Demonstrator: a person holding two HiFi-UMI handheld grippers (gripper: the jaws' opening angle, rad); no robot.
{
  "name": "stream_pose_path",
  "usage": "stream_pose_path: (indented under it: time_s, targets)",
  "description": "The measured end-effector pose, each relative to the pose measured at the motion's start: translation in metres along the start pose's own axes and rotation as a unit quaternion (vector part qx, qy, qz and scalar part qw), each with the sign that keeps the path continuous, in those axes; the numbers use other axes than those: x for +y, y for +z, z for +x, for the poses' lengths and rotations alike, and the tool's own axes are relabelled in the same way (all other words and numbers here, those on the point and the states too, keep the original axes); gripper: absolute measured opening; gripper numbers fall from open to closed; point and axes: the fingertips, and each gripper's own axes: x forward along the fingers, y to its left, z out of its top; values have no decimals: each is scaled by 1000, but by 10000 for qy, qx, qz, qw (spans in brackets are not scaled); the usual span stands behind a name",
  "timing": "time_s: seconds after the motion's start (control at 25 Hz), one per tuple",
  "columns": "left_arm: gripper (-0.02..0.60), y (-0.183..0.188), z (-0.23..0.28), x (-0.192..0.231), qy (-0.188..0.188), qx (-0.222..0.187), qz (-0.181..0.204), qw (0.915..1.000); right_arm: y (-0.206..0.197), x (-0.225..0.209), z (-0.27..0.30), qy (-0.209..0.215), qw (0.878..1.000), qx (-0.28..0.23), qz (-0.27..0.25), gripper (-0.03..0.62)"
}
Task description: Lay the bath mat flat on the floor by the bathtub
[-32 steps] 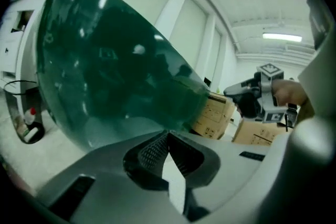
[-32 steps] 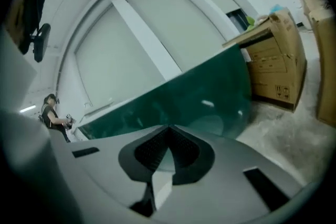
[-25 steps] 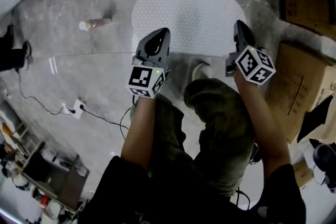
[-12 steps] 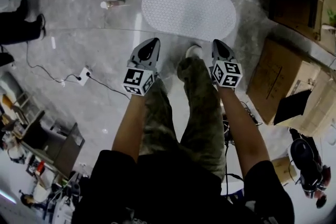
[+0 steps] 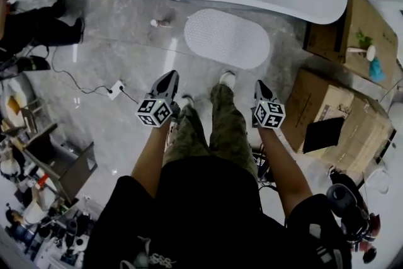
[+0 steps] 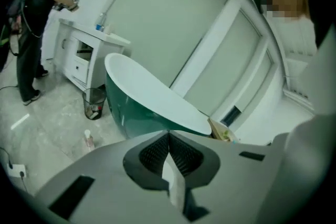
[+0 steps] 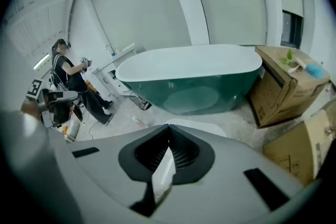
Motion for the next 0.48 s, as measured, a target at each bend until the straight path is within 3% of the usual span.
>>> stream_pose_path:
  time_s: [0.12, 0.24, 0.36, 0.48]
  targets:
    - [20, 41, -30, -6, 127, -117, 142, 9997, 22, 22, -32, 216, 9997, -81, -114, 23]
    - [20, 77, -50, -32, 99, -273, 454, 9985, 50, 46, -50, 512, 9967, -111, -627, 23]
    - [20, 111, -70, -55, 145, -625, 553, 9964, 91, 63, -75, 495, 9875, -342, -1454, 23]
    - [20, 143, -93, -66, 111, -960, 613, 9934, 145, 77, -107, 374, 9802, -827, -1758, 23]
